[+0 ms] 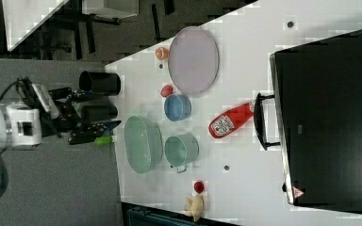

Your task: Pick Ketchup from oven and place it on table.

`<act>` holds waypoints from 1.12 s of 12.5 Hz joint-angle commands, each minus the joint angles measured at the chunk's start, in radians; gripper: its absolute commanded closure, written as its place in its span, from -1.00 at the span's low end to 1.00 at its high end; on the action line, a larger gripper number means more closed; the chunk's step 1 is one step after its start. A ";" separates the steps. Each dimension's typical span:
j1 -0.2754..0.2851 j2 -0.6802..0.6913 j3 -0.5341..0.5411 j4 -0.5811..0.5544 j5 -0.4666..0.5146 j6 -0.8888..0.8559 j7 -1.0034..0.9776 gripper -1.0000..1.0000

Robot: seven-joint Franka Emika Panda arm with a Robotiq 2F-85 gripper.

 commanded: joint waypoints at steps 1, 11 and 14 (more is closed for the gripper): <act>0.010 0.002 -0.034 0.031 -0.063 -0.126 0.034 -1.00; 0.011 0.021 -0.033 0.030 -0.063 -0.134 0.034 -1.00; 0.011 0.021 -0.033 0.030 -0.063 -0.134 0.034 -1.00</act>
